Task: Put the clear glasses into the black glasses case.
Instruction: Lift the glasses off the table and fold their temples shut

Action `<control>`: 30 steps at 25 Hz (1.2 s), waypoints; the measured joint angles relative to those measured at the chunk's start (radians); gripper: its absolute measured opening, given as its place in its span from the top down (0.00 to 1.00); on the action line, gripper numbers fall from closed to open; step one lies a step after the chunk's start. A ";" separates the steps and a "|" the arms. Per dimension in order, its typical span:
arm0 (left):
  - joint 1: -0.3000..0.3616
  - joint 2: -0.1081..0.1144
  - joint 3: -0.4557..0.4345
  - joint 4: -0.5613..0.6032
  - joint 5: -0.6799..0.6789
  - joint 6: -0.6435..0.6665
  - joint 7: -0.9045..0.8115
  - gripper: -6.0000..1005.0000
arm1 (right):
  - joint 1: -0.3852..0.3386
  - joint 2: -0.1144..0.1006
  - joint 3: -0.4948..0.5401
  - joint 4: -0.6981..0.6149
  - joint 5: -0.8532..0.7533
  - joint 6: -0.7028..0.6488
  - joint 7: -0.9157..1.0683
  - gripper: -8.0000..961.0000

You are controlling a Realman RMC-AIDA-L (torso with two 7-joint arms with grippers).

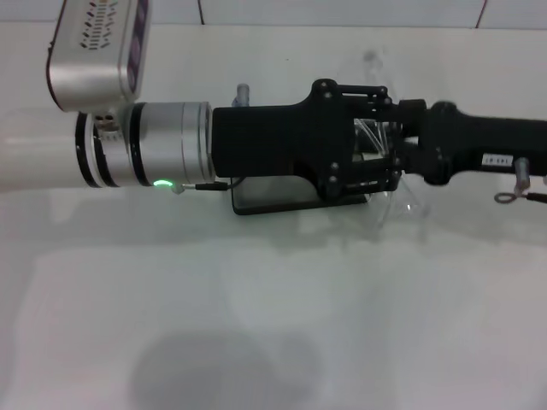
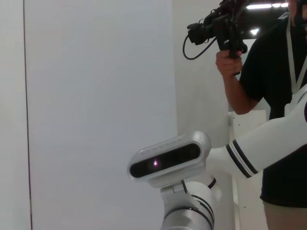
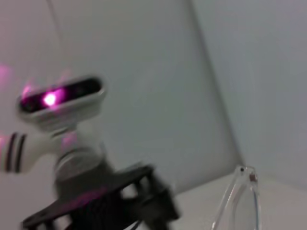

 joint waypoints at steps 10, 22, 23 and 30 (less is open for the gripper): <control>-0.008 -0.003 0.000 0.000 -0.001 -0.005 0.006 0.51 | 0.001 -0.013 -0.003 -0.021 -0.049 -0.077 0.055 0.84; -0.002 -0.003 0.000 0.000 -0.053 0.021 0.028 0.51 | -0.009 -0.033 0.011 -0.016 -0.041 -0.031 0.125 0.84; -0.002 -0.003 0.000 0.000 -0.053 0.021 0.028 0.51 | -0.014 -0.031 0.013 -0.019 -0.035 -0.017 0.124 0.84; 0.000 -0.002 0.004 -0.010 -0.050 0.039 0.017 0.51 | -0.037 -0.017 0.050 -0.036 -0.004 -0.014 0.104 0.83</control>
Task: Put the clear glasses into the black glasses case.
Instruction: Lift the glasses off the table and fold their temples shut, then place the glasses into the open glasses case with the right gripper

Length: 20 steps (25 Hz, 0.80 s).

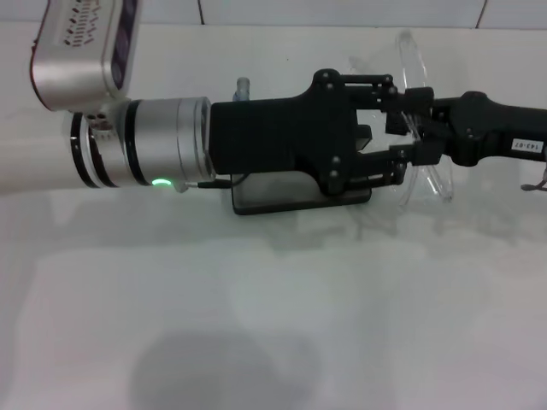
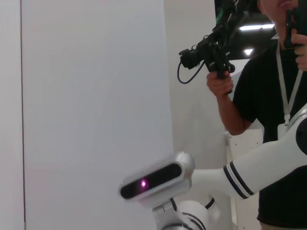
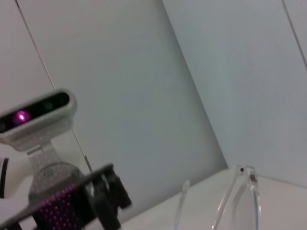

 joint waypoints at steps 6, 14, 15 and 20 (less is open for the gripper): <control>-0.006 -0.003 0.008 -0.024 0.005 -0.007 -0.045 0.51 | -0.006 0.018 0.003 -0.012 0.010 -0.042 -0.044 0.83; -0.011 -0.003 0.008 -0.036 0.004 -0.009 -0.081 0.51 | -0.026 0.024 -0.001 -0.024 0.010 -0.104 -0.090 0.83; -0.010 -0.003 0.008 -0.036 0.004 -0.009 -0.084 0.51 | -0.029 0.024 -0.001 -0.025 0.010 -0.107 -0.093 0.83; -0.002 -0.003 0.006 -0.031 0.001 0.006 -0.087 0.51 | -0.052 0.020 0.005 -0.026 0.012 -0.095 -0.119 0.83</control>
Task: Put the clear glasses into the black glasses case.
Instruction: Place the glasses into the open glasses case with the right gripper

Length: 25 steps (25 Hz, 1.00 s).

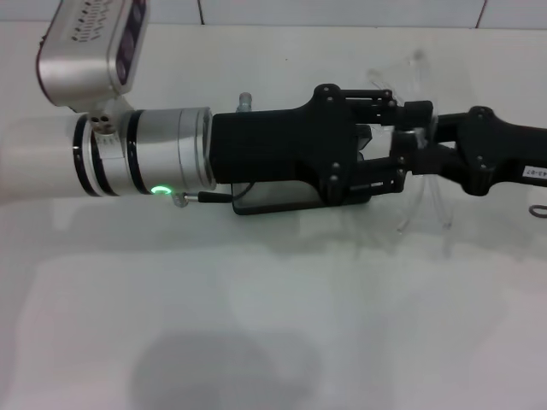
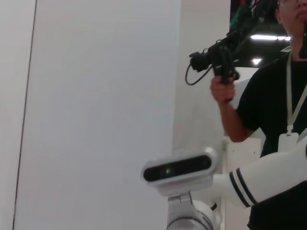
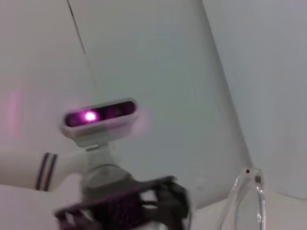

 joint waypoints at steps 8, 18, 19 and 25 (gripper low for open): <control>0.075 0.015 -0.111 0.004 -0.002 0.054 0.011 0.51 | -0.045 0.005 -0.004 -0.178 -0.034 0.059 -0.045 0.82; 0.171 0.041 -0.193 0.004 -0.003 0.045 0.046 0.52 | 0.008 0.027 -0.548 -0.821 -0.516 0.312 0.406 0.82; 0.173 0.040 -0.194 0.004 -0.002 0.045 0.052 0.52 | 0.024 0.027 -0.588 -0.838 -0.560 0.332 0.435 0.82; 0.174 0.036 -0.195 0.001 0.003 0.042 0.062 0.52 | 0.100 0.032 -0.803 -0.848 -0.747 0.490 0.565 0.82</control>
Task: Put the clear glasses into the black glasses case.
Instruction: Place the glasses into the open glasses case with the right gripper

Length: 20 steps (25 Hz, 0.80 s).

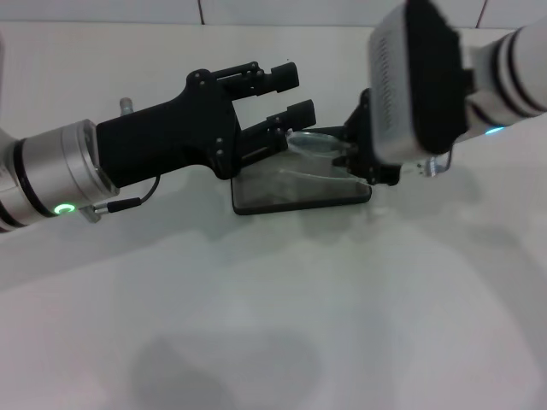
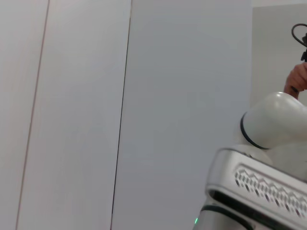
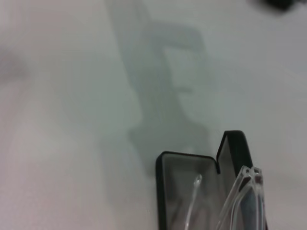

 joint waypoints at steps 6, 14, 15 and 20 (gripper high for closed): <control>-0.001 0.000 -0.001 0.000 0.000 -0.012 0.001 0.52 | -0.010 0.003 -0.158 0.011 -0.068 0.175 0.007 0.82; -0.009 -0.001 -0.001 0.003 0.003 -0.046 0.001 0.52 | -0.053 0.003 -0.325 0.048 -0.160 0.419 0.011 0.82; -0.010 -0.001 -0.001 0.003 0.003 -0.046 0.001 0.52 | -0.057 0.003 -0.334 0.050 -0.164 0.431 0.011 0.81; -0.011 -0.002 -0.001 0.003 0.003 -0.048 0.001 0.52 | -0.063 0.003 -0.359 0.054 -0.171 0.462 0.007 0.81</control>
